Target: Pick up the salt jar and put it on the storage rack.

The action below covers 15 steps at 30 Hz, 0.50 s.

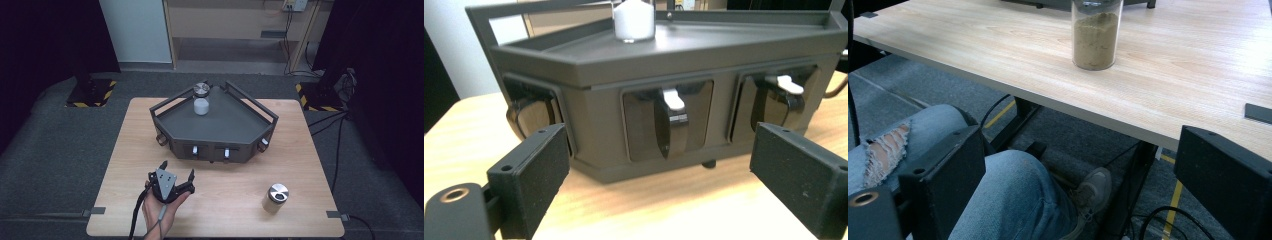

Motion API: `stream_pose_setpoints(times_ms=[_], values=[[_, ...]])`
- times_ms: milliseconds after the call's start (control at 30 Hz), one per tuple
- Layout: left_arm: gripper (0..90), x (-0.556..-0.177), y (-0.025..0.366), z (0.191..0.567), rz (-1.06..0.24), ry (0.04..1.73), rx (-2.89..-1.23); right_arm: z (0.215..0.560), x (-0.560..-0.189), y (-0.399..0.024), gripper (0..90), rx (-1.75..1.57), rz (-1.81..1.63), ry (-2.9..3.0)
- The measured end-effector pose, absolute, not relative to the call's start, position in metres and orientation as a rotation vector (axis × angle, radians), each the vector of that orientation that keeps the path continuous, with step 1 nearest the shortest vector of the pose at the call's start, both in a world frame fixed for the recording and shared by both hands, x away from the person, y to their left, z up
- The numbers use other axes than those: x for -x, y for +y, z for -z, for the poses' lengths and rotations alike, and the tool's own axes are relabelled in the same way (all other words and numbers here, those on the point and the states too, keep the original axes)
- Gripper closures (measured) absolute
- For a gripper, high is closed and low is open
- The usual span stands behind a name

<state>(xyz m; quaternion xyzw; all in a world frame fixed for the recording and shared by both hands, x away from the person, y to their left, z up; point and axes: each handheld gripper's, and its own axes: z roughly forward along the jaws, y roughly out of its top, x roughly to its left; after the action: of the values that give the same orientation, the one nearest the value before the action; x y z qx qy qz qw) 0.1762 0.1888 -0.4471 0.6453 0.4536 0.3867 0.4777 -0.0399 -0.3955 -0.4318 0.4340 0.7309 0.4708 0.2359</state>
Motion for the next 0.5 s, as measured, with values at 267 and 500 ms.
stream_pose_setpoints(times_ms=[267, 500], values=[[7.3, -0.155, 0.194, 0.461, -0.897, 1.149, -1.574, 0.432, 0.040, -0.395, 6.7, -1.183, -1.292, 2.012], [7.3, -0.139, 0.198, 0.473, -0.871, 1.168, -1.594, 0.432, 0.038, -0.397, 6.7, -1.179, -1.295, 2.019]])
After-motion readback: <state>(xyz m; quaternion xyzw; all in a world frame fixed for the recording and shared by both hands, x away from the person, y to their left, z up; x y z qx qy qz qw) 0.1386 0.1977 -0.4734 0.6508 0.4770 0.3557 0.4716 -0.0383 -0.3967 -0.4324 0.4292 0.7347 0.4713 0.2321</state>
